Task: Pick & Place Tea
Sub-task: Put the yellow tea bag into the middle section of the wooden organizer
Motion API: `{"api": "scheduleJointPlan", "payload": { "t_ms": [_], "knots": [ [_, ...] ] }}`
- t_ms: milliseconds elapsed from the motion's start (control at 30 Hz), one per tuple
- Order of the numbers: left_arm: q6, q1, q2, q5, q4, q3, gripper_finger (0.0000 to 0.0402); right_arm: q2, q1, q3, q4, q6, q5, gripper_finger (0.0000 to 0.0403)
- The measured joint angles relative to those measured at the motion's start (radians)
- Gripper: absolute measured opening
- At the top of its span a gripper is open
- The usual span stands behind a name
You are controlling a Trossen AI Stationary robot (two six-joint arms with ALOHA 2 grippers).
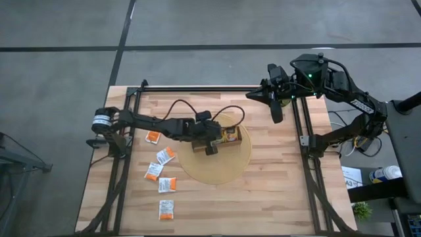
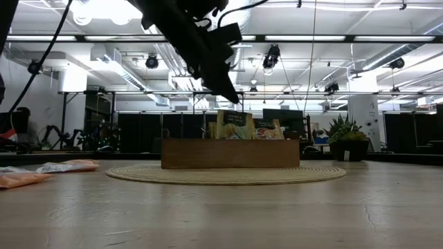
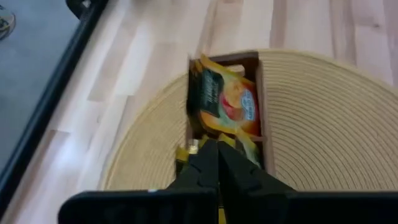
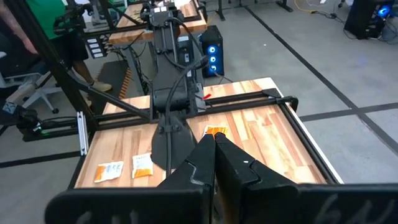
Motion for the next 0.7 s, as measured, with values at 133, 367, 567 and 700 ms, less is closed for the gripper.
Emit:
{"api": "scheduleJointPlan", "payload": {
  "t_ms": [133,367,567,700],
  "knots": [
    [-0.001,-0.021,0.023,0.001,0.014,-0.001,0.0,0.0,0.0,0.0,-0.001,0.001,0.0,0.0008],
    [-0.017,-0.04,0.078,-0.012,-0.004,-0.001,0.0,0.0,0.0,0.0,-0.002,0.004,0.0,0.0008],
    [-0.017,-0.046,0.053,-0.039,-0.005,-0.002,0.0,0.0,0.0,0.0,-0.004,0.009,0.0,0.0008],
    [-0.018,-0.045,0.017,-0.072,-0.005,-0.002,0.0,0.0,0.001,-0.001,-0.004,0.011,-0.001,0.0008]
  ]
}}
